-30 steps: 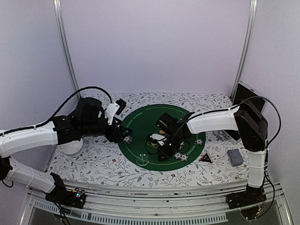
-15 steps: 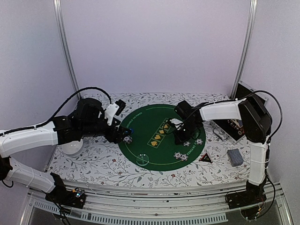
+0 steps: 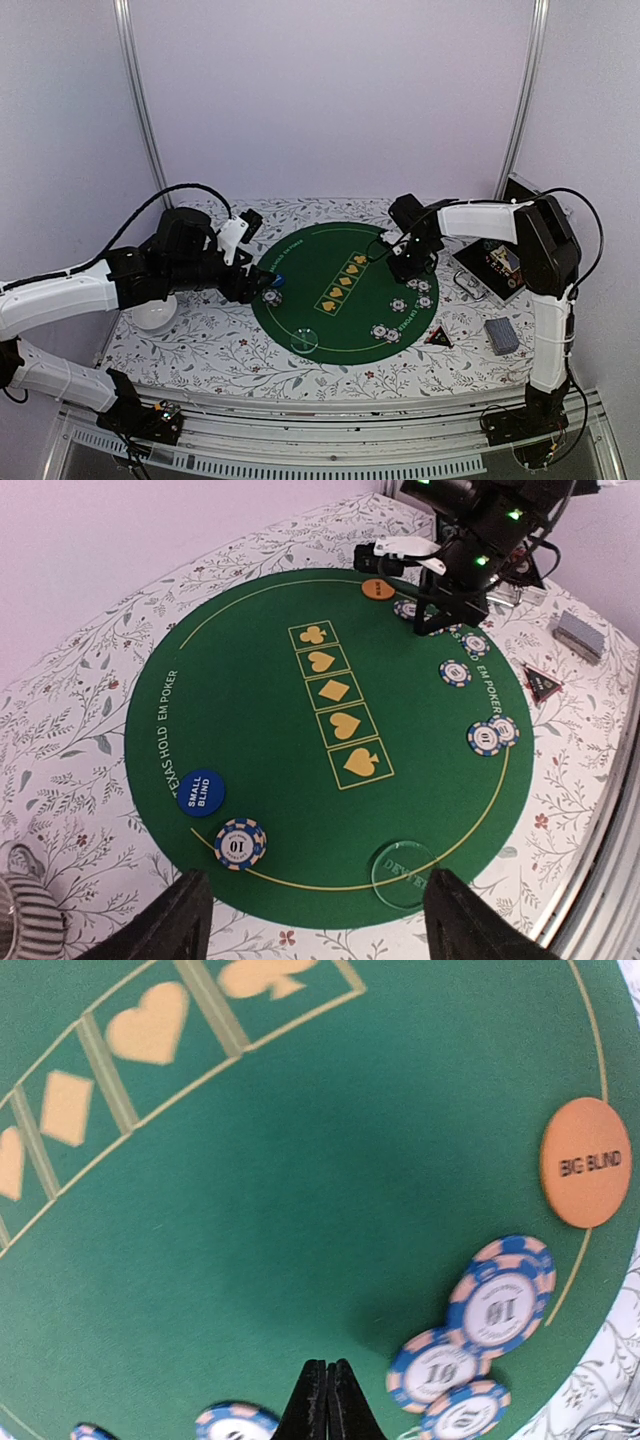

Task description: Distribute texas hold em gaming equipment

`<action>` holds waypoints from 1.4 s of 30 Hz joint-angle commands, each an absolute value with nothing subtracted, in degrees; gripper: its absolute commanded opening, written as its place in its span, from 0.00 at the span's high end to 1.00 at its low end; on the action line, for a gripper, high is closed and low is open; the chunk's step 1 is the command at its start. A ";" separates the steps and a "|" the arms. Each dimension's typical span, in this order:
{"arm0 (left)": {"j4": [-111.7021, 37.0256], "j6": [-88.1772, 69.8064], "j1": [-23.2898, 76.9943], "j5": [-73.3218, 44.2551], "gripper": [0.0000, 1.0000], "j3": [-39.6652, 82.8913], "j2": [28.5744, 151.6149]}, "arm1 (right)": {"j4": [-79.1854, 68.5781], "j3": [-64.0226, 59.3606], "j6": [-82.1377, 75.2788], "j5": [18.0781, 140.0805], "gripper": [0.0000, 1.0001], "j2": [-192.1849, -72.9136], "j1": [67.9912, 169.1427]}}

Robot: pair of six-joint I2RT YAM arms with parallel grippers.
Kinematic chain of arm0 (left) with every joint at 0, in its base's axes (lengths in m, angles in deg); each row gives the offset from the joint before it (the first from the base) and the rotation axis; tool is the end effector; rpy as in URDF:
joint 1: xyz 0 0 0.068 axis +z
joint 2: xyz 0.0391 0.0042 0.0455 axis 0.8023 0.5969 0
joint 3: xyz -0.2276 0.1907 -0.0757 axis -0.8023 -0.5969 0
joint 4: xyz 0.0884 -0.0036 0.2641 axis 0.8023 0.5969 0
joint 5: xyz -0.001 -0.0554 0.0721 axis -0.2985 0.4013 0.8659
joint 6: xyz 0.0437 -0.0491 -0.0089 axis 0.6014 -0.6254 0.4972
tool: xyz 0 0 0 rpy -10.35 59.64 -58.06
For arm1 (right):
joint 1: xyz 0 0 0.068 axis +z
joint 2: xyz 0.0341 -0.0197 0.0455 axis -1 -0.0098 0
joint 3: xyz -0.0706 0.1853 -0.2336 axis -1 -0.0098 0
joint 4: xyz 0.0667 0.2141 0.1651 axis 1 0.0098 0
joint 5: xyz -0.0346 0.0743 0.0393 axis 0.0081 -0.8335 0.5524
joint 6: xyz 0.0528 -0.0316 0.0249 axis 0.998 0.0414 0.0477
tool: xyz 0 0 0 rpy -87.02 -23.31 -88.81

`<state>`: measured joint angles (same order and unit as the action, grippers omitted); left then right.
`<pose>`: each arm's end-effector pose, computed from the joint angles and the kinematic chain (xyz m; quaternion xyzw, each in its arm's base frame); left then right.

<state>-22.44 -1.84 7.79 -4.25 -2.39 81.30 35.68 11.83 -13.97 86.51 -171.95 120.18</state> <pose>0.1962 -0.1974 0.2957 0.2993 0.8182 -0.1925 0.4515 0.4011 0.2388 0.1676 -0.2931 0.9436 0.0377 0.1494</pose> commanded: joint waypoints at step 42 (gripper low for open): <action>-21.93 -0.16 8.91 -2.72 0.25 -4.55 78.59 | 41.98 12.05 -16.58 86.12 0.97 -169.05 123.87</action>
<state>-22.02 -0.61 8.16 -2.94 -3.60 79.35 41.21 15.03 -15.65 90.58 -174.64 120.27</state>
